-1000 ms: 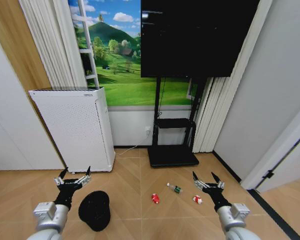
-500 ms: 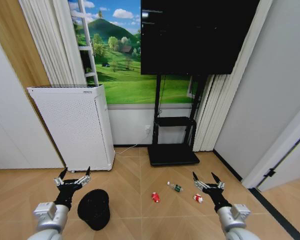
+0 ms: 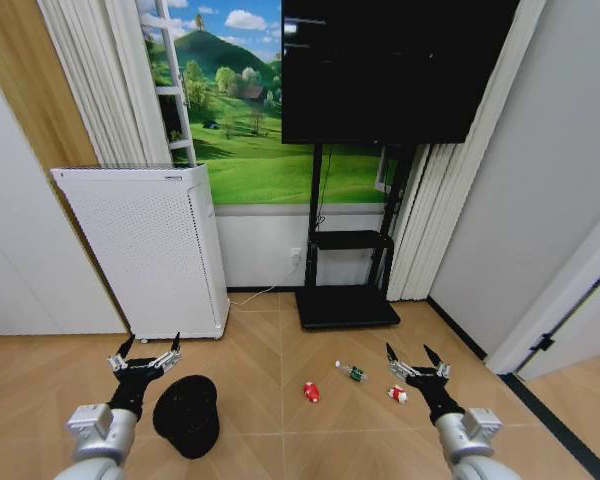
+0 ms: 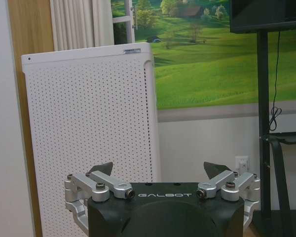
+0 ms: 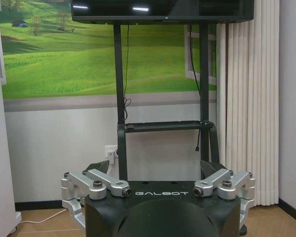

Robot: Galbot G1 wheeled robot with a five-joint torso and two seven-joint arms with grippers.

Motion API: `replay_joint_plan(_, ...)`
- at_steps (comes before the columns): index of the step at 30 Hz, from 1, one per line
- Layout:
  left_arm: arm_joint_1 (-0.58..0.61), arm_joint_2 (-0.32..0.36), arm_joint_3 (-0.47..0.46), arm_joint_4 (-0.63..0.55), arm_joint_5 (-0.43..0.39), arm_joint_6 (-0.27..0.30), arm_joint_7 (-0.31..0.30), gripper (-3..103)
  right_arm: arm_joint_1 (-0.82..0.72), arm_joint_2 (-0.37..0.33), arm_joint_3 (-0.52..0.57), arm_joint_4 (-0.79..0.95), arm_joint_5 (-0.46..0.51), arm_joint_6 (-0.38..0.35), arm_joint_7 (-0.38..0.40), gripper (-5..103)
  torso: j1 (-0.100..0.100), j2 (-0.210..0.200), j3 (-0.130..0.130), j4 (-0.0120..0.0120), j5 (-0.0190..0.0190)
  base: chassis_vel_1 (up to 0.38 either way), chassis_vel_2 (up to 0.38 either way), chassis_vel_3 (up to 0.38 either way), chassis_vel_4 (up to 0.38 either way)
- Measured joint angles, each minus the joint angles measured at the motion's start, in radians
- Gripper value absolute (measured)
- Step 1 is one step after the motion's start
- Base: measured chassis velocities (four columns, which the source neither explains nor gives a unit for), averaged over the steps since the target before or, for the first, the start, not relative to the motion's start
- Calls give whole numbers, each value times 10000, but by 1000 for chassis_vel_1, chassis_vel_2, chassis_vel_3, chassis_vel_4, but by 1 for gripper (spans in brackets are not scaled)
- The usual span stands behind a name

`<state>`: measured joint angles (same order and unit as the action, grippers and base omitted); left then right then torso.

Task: Pick up the trash bin and place the garbage on the floor into it.

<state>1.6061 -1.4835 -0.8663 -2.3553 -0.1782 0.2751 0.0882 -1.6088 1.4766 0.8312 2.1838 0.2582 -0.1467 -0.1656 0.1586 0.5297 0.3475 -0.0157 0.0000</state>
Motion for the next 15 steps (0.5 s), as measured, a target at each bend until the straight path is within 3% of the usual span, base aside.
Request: replay_joint_plan(15, -4, -9, -8, -19, 6, 1, 15, 100, -26, -6, 50, 58, 25, 27, -7, 100, -220, -576, -354, 0, 0, 0, 0, 0, 0)
